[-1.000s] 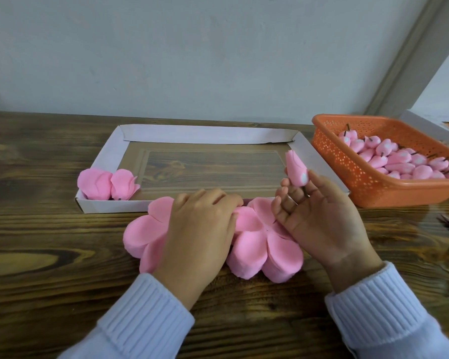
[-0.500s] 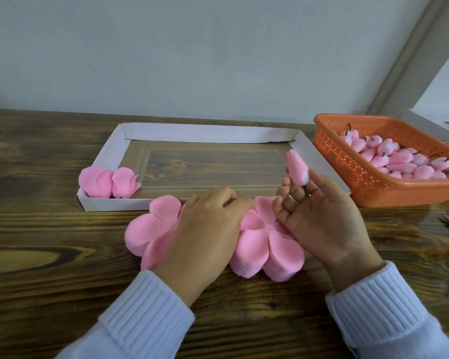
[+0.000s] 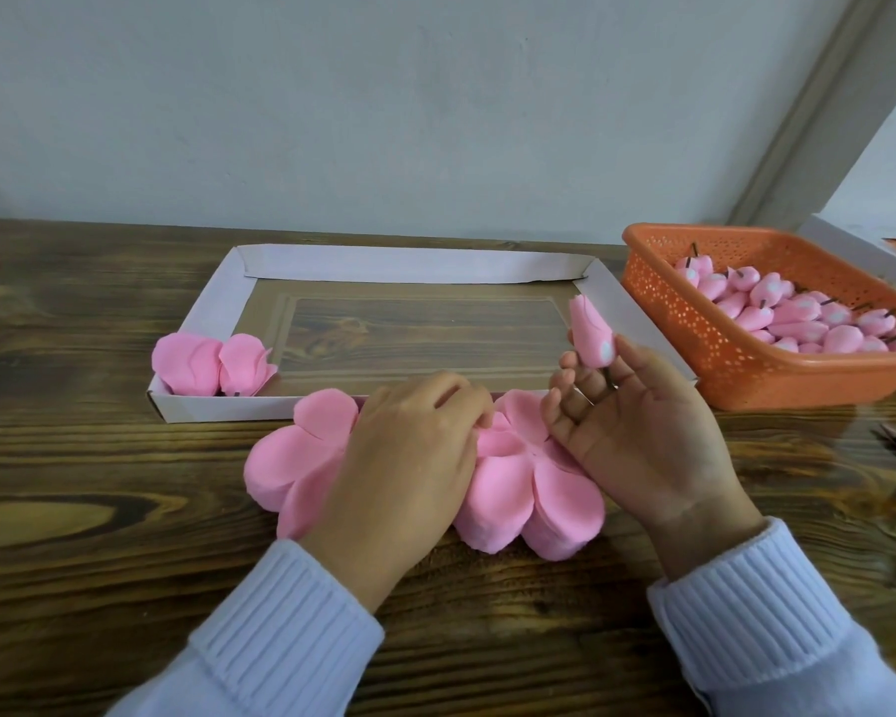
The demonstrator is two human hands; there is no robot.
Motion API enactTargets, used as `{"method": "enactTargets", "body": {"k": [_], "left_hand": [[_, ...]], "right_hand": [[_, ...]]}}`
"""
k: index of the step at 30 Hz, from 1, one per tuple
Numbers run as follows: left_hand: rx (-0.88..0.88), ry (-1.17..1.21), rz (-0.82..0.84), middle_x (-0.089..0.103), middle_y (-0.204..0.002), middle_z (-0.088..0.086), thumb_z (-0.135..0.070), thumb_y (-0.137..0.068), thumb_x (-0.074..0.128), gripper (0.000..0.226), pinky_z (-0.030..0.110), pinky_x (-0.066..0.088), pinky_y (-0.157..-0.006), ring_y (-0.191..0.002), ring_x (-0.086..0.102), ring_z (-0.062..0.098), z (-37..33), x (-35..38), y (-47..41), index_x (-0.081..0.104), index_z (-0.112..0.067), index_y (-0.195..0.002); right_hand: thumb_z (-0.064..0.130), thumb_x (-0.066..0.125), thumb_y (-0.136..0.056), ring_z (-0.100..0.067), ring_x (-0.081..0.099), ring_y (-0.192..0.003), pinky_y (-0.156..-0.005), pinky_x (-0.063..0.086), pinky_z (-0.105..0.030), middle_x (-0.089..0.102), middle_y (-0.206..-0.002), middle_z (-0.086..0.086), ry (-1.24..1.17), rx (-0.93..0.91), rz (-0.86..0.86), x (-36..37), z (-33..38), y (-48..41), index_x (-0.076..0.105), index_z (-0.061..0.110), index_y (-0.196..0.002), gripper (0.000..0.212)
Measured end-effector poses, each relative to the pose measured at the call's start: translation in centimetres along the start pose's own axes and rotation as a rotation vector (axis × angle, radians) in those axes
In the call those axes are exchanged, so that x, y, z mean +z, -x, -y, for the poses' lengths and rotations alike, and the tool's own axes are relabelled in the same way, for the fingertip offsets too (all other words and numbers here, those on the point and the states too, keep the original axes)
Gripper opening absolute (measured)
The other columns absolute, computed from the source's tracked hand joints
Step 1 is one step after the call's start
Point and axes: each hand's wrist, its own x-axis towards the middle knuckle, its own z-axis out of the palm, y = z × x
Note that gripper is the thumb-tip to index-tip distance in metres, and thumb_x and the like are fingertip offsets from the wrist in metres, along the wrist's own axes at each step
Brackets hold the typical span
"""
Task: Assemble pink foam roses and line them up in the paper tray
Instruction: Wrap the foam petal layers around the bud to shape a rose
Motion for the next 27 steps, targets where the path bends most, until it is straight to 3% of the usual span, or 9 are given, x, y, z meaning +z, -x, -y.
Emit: {"method": "enactTargets", "body": {"k": [7,10,12,15,18,22,24,25,27], "left_hand": [[-0.034,-0.035,-0.002,0.06,-0.086,0.0,-0.011,-0.083,0.069,0.005,0.035,0.04,-0.069,-0.08,0.057,0.023,0.1,-0.1,0.1,0.065,-0.013,-0.083],[-0.092,0.111,-0.053,0.054,-0.078,-0.007,-0.013,-0.086,0.066,0.009,0.025,0.037,-0.066,-0.069,0.049,0.008,-0.1,-0.4,0.1,0.06,-0.015,-0.079],[-0.149,0.246,-0.088,0.051,-0.069,-0.01,-0.02,-0.091,0.059,0.013,0.015,0.033,-0.059,-0.06,0.045,0.003,-0.2,-0.5,0.1,0.054,-0.018,-0.079],[-0.22,0.434,-0.13,0.051,-0.058,-0.012,-0.032,-0.092,0.047,0.016,0.014,0.036,-0.053,-0.054,0.047,0.002,-0.5,-0.6,0.2,0.045,-0.026,-0.077],[-0.407,0.609,-0.149,0.05,-0.059,-0.018,-0.035,-0.093,0.046,0.02,0.013,0.038,-0.052,-0.052,0.045,-0.002,-0.7,-0.8,0.1,0.044,-0.026,-0.076],[-0.807,1.027,-0.167,0.054,-0.055,-0.009,-0.033,-0.098,0.047,0.026,0.023,0.038,-0.042,-0.048,0.049,0.009,-0.9,-1.1,-0.4,0.057,-0.026,-0.074],[-0.923,1.36,-0.142,0.059,-0.052,-0.005,-0.028,-0.101,0.042,0.029,0.017,0.038,-0.033,-0.039,0.053,0.008,-1.1,-1.5,-0.8,0.063,-0.012,-0.088],[-0.963,1.529,-0.137,0.065,-0.057,-0.002,-0.028,-0.101,0.041,0.033,0.016,0.041,-0.034,-0.042,0.059,0.008,-1.1,-1.7,-1.0,0.064,-0.006,-0.093],[-1.021,1.785,-0.154,0.075,-0.09,0.011,-0.029,-0.101,0.043,0.037,0.022,0.054,-0.048,-0.071,0.073,0.013,-0.8,-1.7,-1.2,0.066,-0.001,-0.109]], "right_hand": [[0.023,0.067,-0.072,-0.016,0.064,-0.068,-0.07,0.056,-0.027,0.064,-0.076,-0.005,-0.053,-0.009,0.046,-0.2,0.1,-0.1,0.07,0.006,-0.088,0.024],[0.021,0.075,-0.072,-0.016,0.067,-0.072,-0.072,0.057,-0.03,0.066,-0.079,-0.005,-0.119,-0.041,0.15,-0.4,0.2,0.1,0.075,0.007,-0.082,0.017],[0.017,0.085,-0.063,-0.015,0.068,-0.073,-0.073,0.057,-0.031,0.067,-0.08,-0.004,-0.132,-0.071,0.199,-0.5,0.3,0.2,0.074,0.007,-0.083,0.026],[0.016,0.095,-0.046,-0.015,0.068,-0.075,-0.075,0.057,-0.032,0.067,-0.082,-0.004,-0.13,-0.097,0.24,-0.7,0.3,0.2,0.069,0.01,-0.088,0.049],[0.02,0.095,-0.047,-0.014,0.068,-0.078,-0.079,0.056,-0.032,0.068,-0.083,-0.001,-0.075,-0.127,0.25,-0.8,0.4,0.1,0.062,0.013,-0.096,0.06],[0.024,0.075,-0.075,-0.013,0.069,-0.083,-0.083,0.056,-0.033,0.07,-0.084,0.001,0.014,-0.17,0.255,-0.9,0.2,0.1,0.056,0.014,-0.102,0.034],[0.024,0.057,-0.084,-0.014,0.069,-0.087,-0.085,0.056,-0.033,0.071,-0.086,0.002,0.079,-0.225,0.221,-0.9,0.0,0.2,0.059,0.014,-0.109,0.027],[0.025,0.056,-0.084,-0.014,0.069,-0.091,-0.088,0.055,-0.034,0.071,-0.087,0.002,0.116,-0.259,0.22,-0.9,-0.1,0.2,0.064,0.015,-0.107,0.027],[0.028,0.061,-0.08,-0.016,0.066,-0.1,-0.093,0.052,-0.037,0.07,-0.09,0.002,0.215,-0.317,0.233,-0.8,-0.1,0.4,0.072,0.021,-0.095,0.02]]}}
